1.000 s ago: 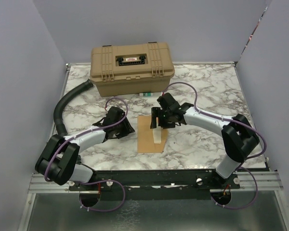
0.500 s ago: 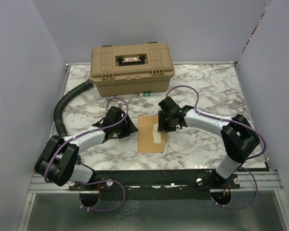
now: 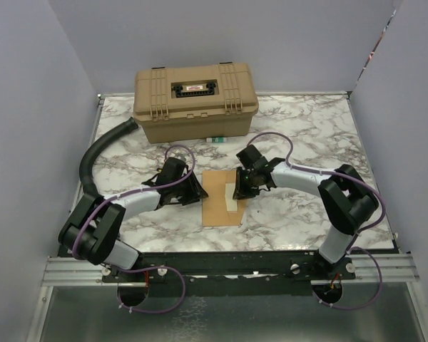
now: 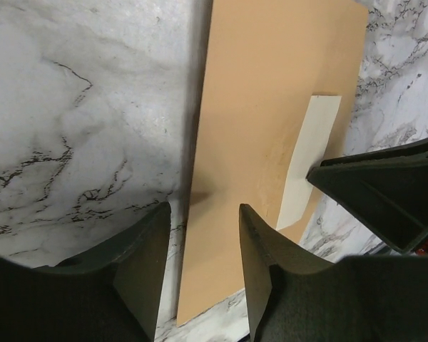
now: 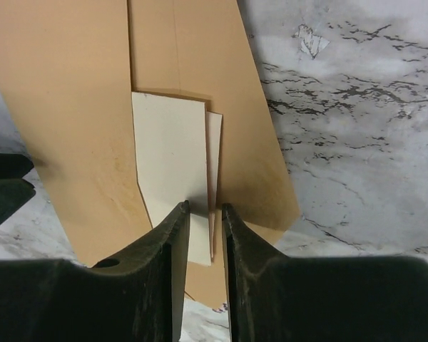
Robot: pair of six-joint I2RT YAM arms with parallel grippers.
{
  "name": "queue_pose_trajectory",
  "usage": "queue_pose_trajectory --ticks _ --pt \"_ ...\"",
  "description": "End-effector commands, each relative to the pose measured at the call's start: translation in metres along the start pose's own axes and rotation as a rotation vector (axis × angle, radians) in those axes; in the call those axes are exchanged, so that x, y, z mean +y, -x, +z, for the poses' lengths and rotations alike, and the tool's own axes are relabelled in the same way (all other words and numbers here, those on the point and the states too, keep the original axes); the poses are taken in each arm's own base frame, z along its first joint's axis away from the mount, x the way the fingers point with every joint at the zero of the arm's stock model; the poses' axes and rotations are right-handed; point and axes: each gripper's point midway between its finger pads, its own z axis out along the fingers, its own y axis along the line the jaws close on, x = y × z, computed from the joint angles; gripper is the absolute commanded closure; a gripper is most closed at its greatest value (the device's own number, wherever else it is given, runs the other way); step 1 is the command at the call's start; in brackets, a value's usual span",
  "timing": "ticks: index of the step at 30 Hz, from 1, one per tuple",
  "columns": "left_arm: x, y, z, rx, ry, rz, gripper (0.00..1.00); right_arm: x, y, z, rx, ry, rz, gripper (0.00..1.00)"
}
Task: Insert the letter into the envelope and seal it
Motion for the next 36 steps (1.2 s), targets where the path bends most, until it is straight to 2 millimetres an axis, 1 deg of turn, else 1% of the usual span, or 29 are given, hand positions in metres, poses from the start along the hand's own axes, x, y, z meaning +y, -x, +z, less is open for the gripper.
queue_pose_trajectory --ticks 1,6,11,15,17,20,23,28,31,34,36 --pt "0.013 -0.018 0.005 0.068 0.044 0.009 0.55 0.005 -0.015 0.012 0.075 0.068 0.036 0.72" --pt "0.015 -0.024 0.008 0.086 0.05 0.021 0.57 0.019 -0.015 0.014 0.084 0.154 0.04 0.72" --pt "0.018 -0.025 0.009 0.082 0.064 0.024 0.6 0.023 -0.01 0.013 0.064 0.177 0.04 0.78" --pt "0.019 -0.026 0.01 0.087 0.065 0.027 0.61 0.029 -0.009 0.015 0.057 0.216 0.031 0.79" --pt "0.018 -0.027 0.01 0.097 0.061 0.036 0.61 0.031 -0.005 0.016 0.04 0.234 0.005 0.78" --pt "0.019 -0.028 0.011 0.102 0.061 0.05 0.61 0.03 0.004 0.016 0.012 0.256 -0.008 0.75" --pt "0.02 -0.03 0.013 0.115 0.065 0.053 0.61 0.035 0.012 0.013 -0.013 0.306 -0.012 0.68" --pt "0.02 -0.029 0.015 0.118 0.063 0.063 0.61 0.046 0.013 0.009 -0.031 0.386 -0.009 0.51" --pt "0.018 -0.026 0.015 0.109 0.064 0.068 0.61 0.047 0.01 0.013 -0.011 0.404 0.007 0.5" --pt "0.017 -0.025 0.016 0.105 0.061 0.069 0.61 0.054 0.0 0.015 0.028 0.465 0.049 0.5" --pt "0.018 -0.026 0.016 0.109 0.061 0.064 0.61 0.053 -0.002 0.017 0.034 0.465 0.064 0.5"
